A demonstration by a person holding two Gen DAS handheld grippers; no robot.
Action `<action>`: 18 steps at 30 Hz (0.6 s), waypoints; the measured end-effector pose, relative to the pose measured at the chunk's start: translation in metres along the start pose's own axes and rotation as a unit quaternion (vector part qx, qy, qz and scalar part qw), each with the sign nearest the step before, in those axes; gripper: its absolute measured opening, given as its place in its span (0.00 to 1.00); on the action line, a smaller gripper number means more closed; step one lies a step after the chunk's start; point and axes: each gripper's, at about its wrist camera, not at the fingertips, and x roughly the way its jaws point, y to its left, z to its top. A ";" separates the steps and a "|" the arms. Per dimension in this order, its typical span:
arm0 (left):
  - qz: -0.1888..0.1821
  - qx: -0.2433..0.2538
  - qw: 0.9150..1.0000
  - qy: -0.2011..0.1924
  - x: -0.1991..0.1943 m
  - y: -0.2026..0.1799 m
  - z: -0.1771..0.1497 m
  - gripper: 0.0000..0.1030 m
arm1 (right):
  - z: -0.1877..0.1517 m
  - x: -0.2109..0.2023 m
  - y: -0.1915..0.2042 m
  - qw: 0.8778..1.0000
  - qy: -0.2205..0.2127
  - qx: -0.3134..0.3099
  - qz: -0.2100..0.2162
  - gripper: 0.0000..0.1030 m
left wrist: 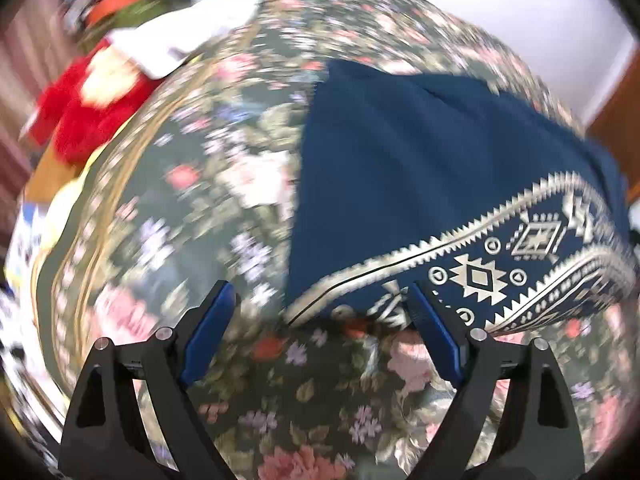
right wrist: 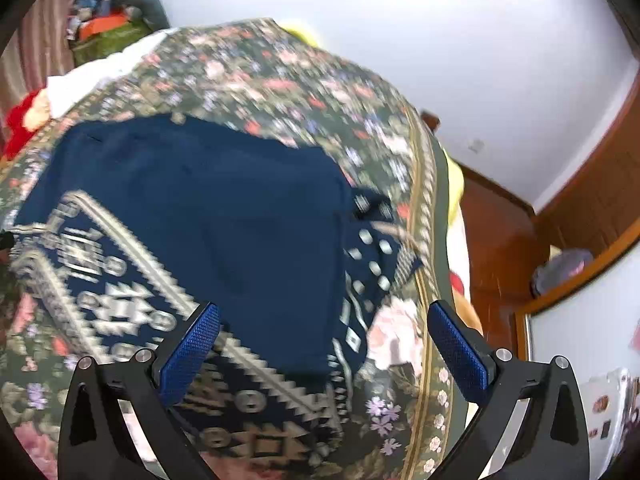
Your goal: Fold large clothes
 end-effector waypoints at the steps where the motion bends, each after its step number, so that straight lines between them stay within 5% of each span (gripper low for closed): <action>1: -0.008 -0.021 1.000 0.000 -0.004 0.007 -0.002 0.86 | 0.004 -0.007 0.005 1.000 -0.009 -0.003 0.008 1.00; 9: -0.133 -0.145 0.979 0.042 -0.004 0.024 -0.021 0.86 | 0.030 -0.029 0.062 0.995 -0.034 -0.029 0.090 1.00; 18: -0.308 -0.233 0.917 0.098 0.034 0.001 -0.021 0.85 | 0.018 0.018 0.111 0.992 0.024 -0.083 0.092 1.00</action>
